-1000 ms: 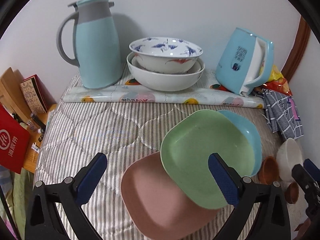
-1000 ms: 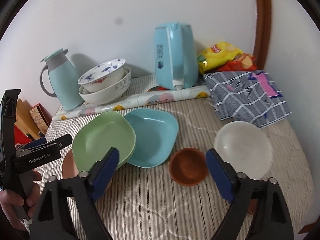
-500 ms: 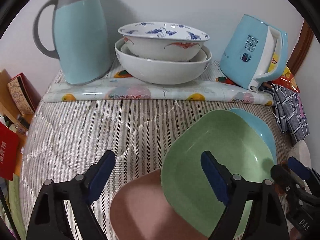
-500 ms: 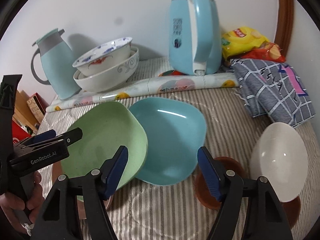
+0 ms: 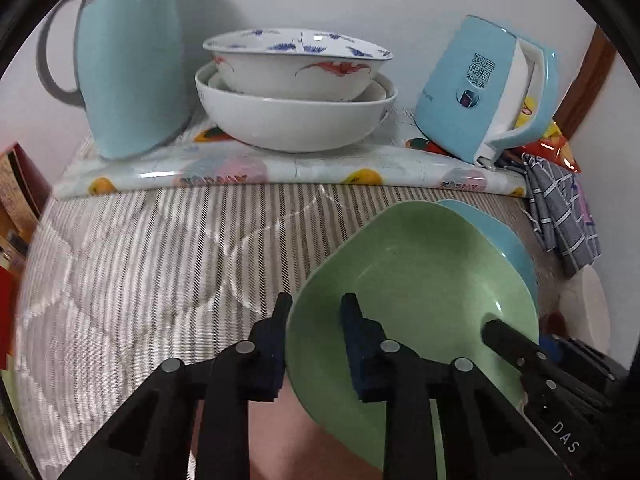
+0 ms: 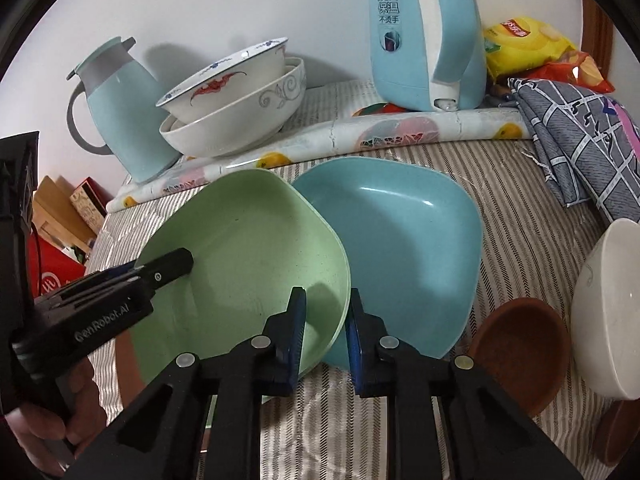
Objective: Organize plates and bowls
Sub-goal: 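Lift the green plate with both grippers and lower it onto the pink plate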
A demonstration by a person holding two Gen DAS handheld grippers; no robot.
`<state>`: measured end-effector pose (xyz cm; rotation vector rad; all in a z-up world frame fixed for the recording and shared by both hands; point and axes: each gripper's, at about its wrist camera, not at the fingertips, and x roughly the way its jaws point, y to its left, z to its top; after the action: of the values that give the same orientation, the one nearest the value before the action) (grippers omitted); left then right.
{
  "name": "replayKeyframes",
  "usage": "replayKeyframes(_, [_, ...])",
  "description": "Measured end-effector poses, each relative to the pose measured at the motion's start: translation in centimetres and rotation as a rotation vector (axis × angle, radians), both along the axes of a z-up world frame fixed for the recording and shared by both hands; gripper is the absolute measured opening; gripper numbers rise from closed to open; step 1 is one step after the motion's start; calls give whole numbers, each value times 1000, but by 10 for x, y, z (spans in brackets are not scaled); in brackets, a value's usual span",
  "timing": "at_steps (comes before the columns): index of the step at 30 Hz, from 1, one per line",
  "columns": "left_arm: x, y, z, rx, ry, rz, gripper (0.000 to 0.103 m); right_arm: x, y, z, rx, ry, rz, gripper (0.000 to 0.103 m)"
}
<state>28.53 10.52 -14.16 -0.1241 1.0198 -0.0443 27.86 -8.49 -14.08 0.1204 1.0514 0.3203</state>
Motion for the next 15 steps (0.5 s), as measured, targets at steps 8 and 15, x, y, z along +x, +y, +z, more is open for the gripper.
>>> replayKeyframes(8, [-16, 0, 16, -42, -20, -7, 18, -12, -9, 13, 12, 0, -39, 16])
replayKeyframes(15, [-38, -2, 33, -61, -46, -20, 18, -35, -15, 36, 13, -25, -64, 16])
